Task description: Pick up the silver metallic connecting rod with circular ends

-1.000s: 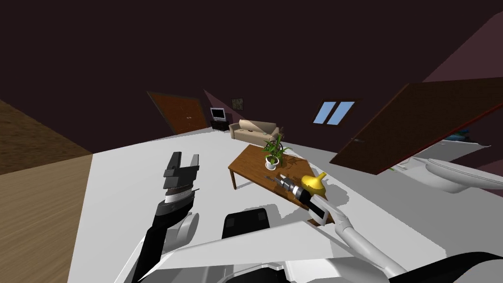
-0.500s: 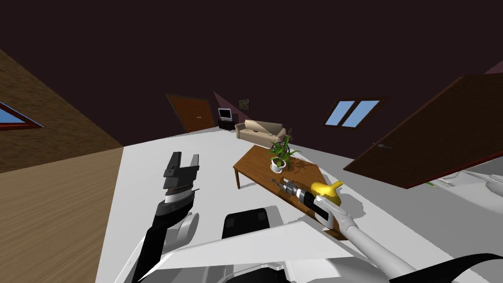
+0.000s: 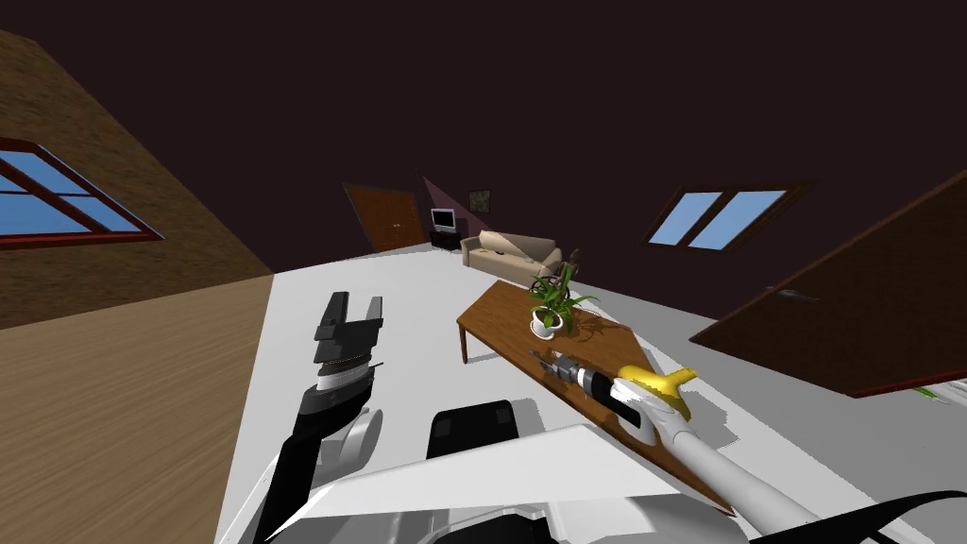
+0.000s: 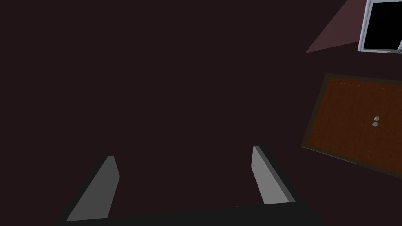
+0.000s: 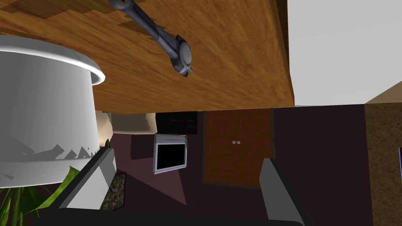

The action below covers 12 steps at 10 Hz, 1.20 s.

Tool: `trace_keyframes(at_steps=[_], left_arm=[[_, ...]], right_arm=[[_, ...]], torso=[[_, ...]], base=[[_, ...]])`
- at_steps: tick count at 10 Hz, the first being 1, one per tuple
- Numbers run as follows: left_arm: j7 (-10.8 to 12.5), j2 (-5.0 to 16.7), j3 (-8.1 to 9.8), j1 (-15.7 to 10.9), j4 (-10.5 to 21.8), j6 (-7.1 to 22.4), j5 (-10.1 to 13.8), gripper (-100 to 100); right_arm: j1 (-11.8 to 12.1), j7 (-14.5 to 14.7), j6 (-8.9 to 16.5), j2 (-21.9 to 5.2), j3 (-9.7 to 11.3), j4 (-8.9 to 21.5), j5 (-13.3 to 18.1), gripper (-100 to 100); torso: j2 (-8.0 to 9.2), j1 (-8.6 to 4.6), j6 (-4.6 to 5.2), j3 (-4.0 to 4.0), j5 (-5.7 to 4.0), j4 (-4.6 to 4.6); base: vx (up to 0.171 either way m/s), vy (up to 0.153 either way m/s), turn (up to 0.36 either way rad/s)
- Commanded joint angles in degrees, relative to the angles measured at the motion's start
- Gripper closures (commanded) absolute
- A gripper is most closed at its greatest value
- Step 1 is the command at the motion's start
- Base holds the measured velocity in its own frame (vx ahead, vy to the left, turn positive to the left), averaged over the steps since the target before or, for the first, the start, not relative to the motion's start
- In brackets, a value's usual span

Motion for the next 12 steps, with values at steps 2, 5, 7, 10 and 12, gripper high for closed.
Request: trace_keyframes(at_steps=[2,5,7,10,12], left_arm=[[0.0,0.0,0.0,0.0,0.0,0.0,0.0,0],[0.0,0.0,-0.01,0.0,0.0,0.0,0.0,0],[0.0,0.0,0.0,0.0,0.0,0.0,0.0,0],[0.0,0.0,0.0,0.0,0.0,0.0,0.0,0],[0.0,0.0,0.0,0.0,0.0,0.0,0.0,0]], right_arm=[[-0.6,1.1,-0.4,-1.2,1.5,3.7,1.1,-100],[-1.9,2.3,-0.6,-3.1,4.5,8.9,3.0,-100],[-3.1,3.4,-0.8,-4.7,7.4,13.2,4.6,-100],[-4.1,4.3,-1.0,-6.0,10.2,18.0,6.1,-100],[-4.5,4.7,-1.1,-6.5,11.4,19.3,6.7,-100]], torso=[[0.01,0.05,-0.04,0.01,0.01,0.01],[-0.07,0.13,-0.05,-0.03,0.03,-0.01],[-0.05,0.12,-0.02,-0.03,0.03,-0.01],[0.01,0.06,-0.02,0.01,0.01,0.01],[-0.04,0.17,0.0,-0.02,0.05,-0.01]], base=[[0.027,0.038,0.132],[0.047,0.051,0.187],[0.05,0.06,0.204],[0.044,0.043,0.151],[0.047,0.049,0.13]])
